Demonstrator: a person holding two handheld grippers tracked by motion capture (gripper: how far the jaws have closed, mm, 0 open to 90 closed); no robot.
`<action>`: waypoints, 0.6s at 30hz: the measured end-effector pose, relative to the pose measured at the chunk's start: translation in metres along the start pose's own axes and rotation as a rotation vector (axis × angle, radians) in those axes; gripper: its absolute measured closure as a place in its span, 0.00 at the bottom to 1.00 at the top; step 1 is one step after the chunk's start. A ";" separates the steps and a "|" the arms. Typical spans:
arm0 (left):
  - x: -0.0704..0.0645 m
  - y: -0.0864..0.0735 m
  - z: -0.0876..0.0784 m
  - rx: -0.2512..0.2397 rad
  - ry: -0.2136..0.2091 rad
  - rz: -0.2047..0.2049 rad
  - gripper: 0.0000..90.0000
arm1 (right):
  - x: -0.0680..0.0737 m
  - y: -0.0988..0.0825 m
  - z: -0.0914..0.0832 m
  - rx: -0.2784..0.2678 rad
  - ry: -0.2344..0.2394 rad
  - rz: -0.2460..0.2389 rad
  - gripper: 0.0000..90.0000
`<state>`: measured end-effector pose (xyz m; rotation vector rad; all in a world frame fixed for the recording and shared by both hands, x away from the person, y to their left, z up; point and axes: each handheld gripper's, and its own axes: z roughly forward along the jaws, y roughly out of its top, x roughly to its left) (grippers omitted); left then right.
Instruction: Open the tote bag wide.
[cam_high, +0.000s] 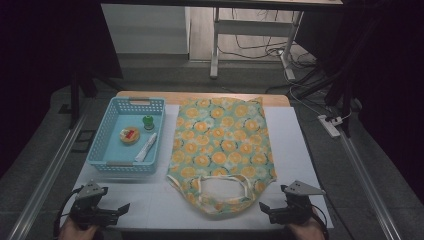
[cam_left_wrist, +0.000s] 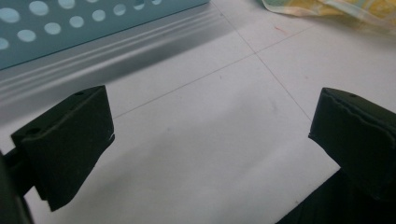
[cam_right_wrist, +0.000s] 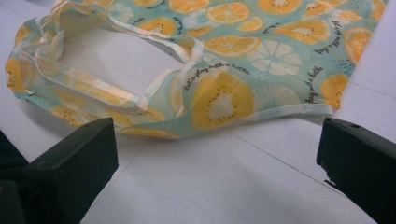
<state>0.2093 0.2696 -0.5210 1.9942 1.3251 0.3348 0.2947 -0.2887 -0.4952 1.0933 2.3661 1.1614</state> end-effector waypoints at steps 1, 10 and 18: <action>0.000 0.001 0.001 0.008 -0.003 0.009 0.00 | -0.001 0.000 -0.001 -0.002 -0.005 0.010 0.00; 0.001 0.003 0.004 0.019 -0.018 0.009 0.00 | -0.004 -0.001 0.000 0.004 0.006 0.029 0.00; 0.002 0.002 0.003 0.012 -0.034 0.002 0.00 | -0.004 0.000 0.000 0.018 0.018 0.024 0.00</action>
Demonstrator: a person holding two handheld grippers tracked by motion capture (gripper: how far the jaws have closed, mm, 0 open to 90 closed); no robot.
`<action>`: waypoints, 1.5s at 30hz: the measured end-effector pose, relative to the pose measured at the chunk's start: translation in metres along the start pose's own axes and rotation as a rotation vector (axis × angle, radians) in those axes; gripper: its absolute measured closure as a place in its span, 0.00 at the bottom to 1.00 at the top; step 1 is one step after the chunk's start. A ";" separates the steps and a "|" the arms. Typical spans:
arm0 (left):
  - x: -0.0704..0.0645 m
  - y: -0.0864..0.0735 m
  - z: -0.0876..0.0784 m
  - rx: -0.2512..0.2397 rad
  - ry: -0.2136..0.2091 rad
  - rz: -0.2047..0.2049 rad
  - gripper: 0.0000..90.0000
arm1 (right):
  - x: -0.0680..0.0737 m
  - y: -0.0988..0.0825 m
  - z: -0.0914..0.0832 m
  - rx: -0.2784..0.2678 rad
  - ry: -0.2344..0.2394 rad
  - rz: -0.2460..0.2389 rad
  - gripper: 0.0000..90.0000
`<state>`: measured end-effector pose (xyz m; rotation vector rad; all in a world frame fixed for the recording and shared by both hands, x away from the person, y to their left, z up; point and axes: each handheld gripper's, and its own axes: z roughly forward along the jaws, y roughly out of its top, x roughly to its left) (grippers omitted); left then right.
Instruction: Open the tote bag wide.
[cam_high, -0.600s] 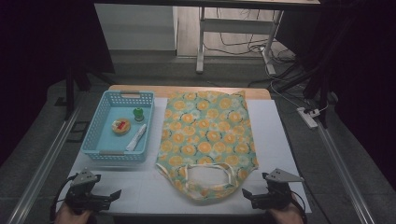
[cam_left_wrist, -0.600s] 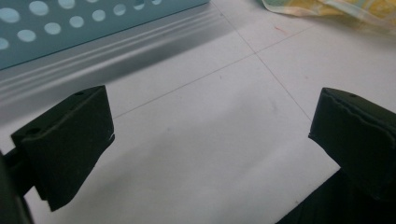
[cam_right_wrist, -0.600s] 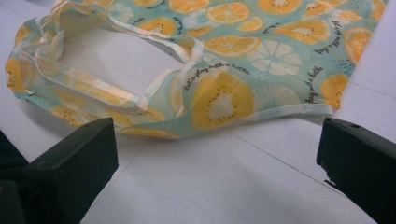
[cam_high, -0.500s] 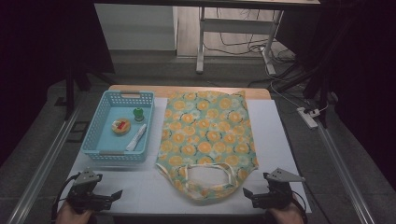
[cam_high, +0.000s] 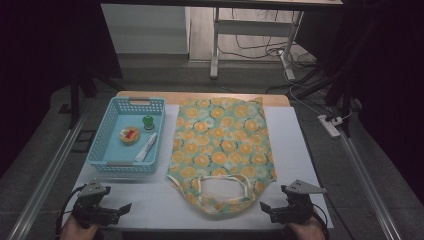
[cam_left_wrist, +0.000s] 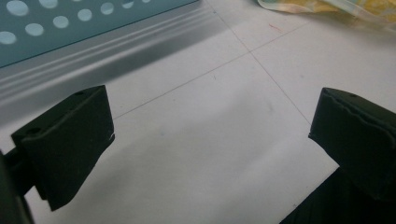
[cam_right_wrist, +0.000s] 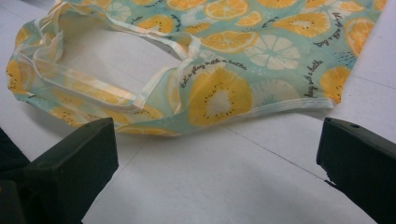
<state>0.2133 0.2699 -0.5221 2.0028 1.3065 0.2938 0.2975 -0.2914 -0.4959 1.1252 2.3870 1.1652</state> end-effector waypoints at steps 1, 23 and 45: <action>0.000 0.000 0.000 0.000 0.001 0.002 0.00 | 0.000 0.000 0.000 0.004 0.004 -0.003 0.00; 0.003 -0.001 -0.001 -0.014 -0.023 -0.016 0.00 | 0.009 0.008 0.000 -0.006 0.013 -0.075 0.00; 0.004 -0.001 -0.001 -0.018 -0.031 -0.022 0.00 | 0.034 0.027 0.009 0.003 0.114 -0.148 0.00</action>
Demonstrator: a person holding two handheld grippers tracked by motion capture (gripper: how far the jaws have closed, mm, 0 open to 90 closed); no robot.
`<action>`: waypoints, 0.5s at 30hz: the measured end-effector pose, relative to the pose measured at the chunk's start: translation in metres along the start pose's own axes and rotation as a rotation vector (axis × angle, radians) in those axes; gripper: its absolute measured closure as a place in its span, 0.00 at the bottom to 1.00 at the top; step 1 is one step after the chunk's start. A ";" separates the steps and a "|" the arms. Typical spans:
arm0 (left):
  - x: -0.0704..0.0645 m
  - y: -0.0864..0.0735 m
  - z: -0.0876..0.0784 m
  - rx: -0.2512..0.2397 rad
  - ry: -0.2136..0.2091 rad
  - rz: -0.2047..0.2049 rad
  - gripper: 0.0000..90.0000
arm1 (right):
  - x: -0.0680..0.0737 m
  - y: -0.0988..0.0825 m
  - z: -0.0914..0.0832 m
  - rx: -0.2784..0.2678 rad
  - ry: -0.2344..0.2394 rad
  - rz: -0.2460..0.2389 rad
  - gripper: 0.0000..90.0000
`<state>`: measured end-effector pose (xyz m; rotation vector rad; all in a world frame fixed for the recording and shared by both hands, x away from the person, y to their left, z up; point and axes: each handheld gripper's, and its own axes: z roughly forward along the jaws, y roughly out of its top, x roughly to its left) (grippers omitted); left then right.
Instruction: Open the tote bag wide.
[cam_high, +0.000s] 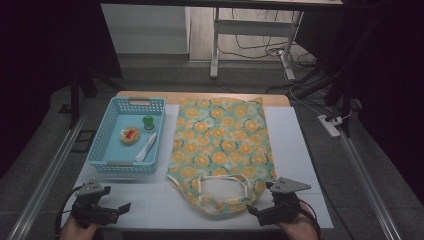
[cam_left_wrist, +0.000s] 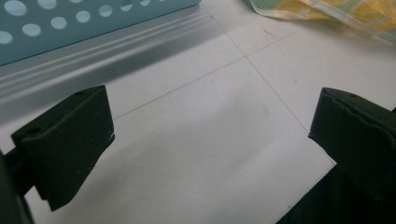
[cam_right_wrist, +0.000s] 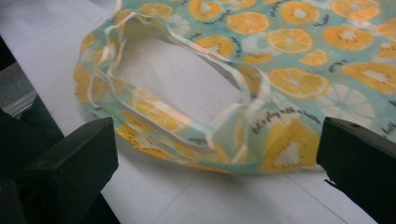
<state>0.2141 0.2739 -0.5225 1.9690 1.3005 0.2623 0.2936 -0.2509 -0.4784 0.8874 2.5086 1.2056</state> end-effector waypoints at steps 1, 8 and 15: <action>0.000 0.000 0.000 0.000 0.000 0.000 0.00 | 0.002 0.001 0.001 0.002 0.005 -0.005 0.00; 0.000 0.000 0.000 -0.001 0.000 -0.001 0.00 | 0.013 0.011 0.008 0.012 0.037 -0.039 0.00; 0.000 0.001 0.001 0.000 -0.003 -0.002 0.00 | 0.027 0.022 0.017 0.023 0.062 -0.085 0.00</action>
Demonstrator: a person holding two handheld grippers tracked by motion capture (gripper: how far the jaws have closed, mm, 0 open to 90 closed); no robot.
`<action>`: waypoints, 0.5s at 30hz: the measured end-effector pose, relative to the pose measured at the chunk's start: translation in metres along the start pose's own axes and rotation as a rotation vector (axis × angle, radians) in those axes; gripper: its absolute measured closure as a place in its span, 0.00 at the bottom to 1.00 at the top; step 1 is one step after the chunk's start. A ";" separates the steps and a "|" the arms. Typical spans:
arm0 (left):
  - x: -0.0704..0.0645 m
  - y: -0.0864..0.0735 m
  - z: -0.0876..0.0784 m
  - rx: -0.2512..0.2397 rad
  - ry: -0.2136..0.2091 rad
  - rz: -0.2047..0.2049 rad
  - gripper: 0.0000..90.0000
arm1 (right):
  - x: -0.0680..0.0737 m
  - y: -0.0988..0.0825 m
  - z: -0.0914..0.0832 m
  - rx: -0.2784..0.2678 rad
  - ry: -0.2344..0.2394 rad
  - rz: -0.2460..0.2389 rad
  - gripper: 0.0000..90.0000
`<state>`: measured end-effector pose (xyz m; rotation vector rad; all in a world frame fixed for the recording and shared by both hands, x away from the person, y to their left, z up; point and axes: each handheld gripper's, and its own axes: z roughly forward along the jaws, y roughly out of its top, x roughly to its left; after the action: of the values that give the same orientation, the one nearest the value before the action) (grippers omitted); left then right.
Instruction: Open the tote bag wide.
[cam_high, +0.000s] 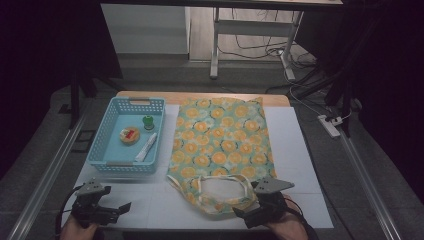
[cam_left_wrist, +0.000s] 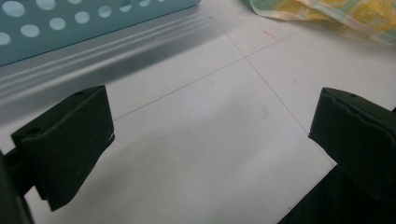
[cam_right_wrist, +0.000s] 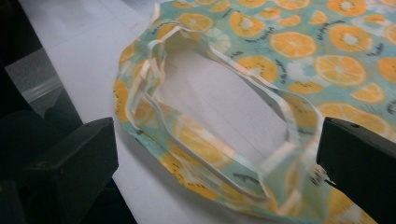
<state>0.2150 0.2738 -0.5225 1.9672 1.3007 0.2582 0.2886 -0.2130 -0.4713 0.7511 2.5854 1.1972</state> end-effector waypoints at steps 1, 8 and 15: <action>0.000 0.000 0.000 -0.001 0.000 0.000 0.00 | 0.002 0.002 0.002 0.006 0.007 -0.008 0.00; 0.000 0.000 0.000 -0.001 -0.001 0.000 0.00 | 0.011 0.012 0.012 0.020 0.056 -0.026 0.00; 0.000 0.001 0.000 0.001 -0.003 0.002 0.00 | 0.023 0.021 0.024 0.042 0.086 -0.048 0.00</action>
<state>0.2158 0.2736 -0.5224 1.9694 1.2970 0.2559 0.2855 -0.1739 -0.4706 0.6549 2.6900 1.1889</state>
